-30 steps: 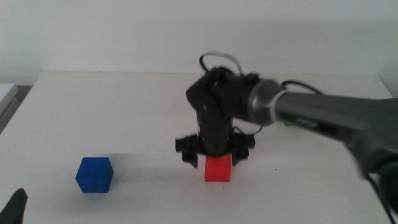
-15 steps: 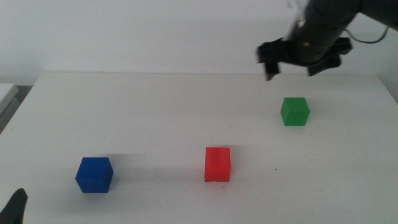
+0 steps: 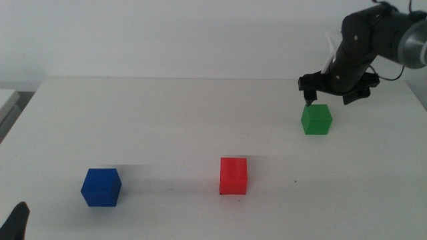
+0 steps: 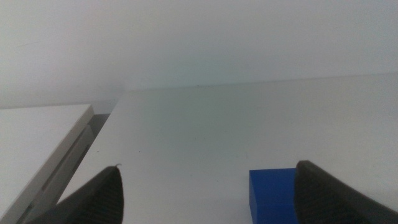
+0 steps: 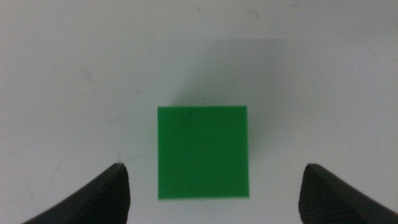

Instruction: Stack red cubes first, then green, then blue cubes in a specific spot.

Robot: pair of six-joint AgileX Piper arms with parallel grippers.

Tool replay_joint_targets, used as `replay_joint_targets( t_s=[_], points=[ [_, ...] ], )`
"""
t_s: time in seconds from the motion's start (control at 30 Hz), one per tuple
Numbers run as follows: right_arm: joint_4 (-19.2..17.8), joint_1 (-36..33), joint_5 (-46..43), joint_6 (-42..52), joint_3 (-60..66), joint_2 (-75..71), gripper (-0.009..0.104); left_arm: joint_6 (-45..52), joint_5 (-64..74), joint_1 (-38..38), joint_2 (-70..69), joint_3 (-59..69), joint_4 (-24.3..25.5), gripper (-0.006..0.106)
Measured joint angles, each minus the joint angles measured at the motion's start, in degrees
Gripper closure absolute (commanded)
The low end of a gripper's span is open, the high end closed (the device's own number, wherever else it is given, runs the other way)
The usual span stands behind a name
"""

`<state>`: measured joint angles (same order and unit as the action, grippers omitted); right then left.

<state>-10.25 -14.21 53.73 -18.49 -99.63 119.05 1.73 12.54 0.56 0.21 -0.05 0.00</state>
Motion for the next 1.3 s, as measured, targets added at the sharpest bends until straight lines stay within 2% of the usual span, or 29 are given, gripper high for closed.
replay_joint_targets(
  t_s=[0.53, 0.6, 0.67, 0.8, 0.9, 0.93, 1.1, 1.3],
  points=[
    [0.0, 0.3, -7.9, 0.1, 0.0, 6.5, 0.004, 0.0, 0.0, 0.0, 0.0, 0.0, 0.0, 0.007],
    [-0.4, 0.6, -8.4, 0.1, 0.0, 7.3, 0.010, 0.0, 0.0, 0.0, 0.0, 0.0, 0.0, 0.007],
    [-0.6, 0.6, -8.7, 0.1, 0.0, 8.1, 0.021, 0.0, 0.0, 0.0, 0.0, 0.0, 0.0, 0.007],
    [-0.6, 0.6, -9.1, 0.1, 0.0, 9.0, 0.057, 0.0, 0.0, 0.0, 0.0, 0.0, 0.0, 0.007],
    [-0.5, 0.6, -8.6, -0.3, 0.0, 9.1, 0.094, 0.0, 0.0, 0.0, 0.0, 0.0, 0.0, 0.007],
    [-0.5, 0.6, -8.1, -0.3, 0.0, 8.9, 0.097, 0.0, 0.0, 0.0, 0.0, 0.0, 0.0, 0.007],
    [-3.5, -2.3, -0.3, -5.8, 0.3, 3.4, 0.092, 0.0, 0.0, 0.0, 0.0, 0.0, 0.0, 0.007],
    [-10.4, -13.9, 6.4, -16.9, 0.1, -9.2, 0.091, 0.0, 0.0, 0.0, 0.0, 0.0, 0.0, 0.007]
  ],
)
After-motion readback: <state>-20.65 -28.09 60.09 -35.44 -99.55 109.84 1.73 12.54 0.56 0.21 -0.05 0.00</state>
